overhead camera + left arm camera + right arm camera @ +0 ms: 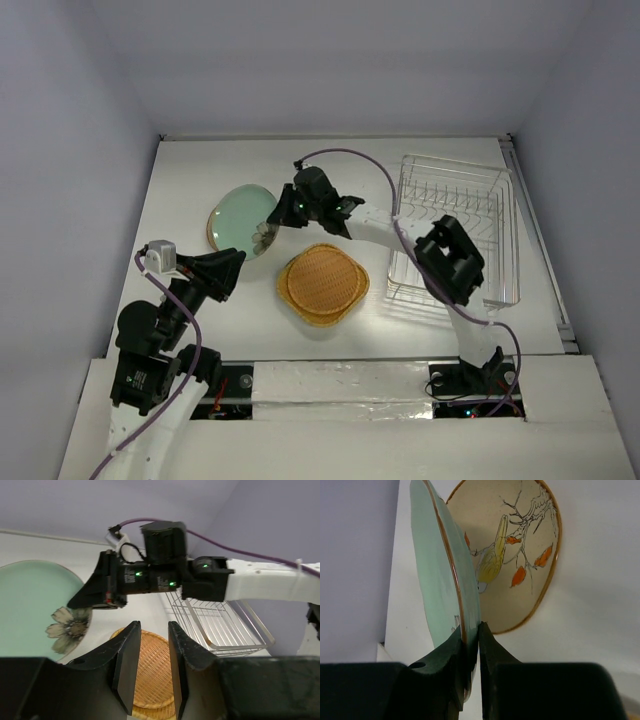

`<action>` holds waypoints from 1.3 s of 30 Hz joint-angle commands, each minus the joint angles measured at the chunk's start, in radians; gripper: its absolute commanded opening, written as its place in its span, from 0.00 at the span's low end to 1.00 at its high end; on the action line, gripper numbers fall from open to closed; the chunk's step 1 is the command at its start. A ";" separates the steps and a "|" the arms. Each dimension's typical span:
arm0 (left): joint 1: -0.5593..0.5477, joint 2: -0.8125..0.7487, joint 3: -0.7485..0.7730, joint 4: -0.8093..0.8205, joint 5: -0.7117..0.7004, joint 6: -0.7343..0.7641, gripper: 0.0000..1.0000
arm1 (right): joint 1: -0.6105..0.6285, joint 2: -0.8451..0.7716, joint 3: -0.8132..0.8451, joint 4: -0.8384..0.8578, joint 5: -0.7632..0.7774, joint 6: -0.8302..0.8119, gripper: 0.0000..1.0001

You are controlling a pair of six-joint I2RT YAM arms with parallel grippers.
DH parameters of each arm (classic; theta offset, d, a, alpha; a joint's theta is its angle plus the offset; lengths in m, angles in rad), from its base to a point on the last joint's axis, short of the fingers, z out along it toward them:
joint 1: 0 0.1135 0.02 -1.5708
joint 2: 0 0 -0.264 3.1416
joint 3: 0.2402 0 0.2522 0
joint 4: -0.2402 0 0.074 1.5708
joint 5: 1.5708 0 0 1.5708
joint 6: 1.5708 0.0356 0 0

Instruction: Unload the plates from the dish rack

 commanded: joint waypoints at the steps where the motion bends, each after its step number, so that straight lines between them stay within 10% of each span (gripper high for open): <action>1: -0.005 0.017 0.016 0.033 -0.008 -0.004 0.26 | -0.007 0.028 0.143 0.279 -0.030 0.142 0.00; 10: 0.004 0.028 0.013 0.036 -0.002 -0.004 0.26 | 0.013 0.177 0.221 0.241 -0.058 0.194 0.12; 21: 0.004 0.029 0.013 0.034 -0.005 -0.007 0.26 | 0.042 0.179 0.226 0.024 -0.003 0.089 0.98; 36: 0.004 0.039 0.014 0.031 -0.012 -0.007 0.29 | 0.042 -0.045 0.120 -0.163 0.206 -0.157 1.00; 39: 0.004 0.040 0.016 0.027 -0.018 -0.007 0.32 | 0.042 -0.201 0.004 -0.089 0.237 -0.203 0.85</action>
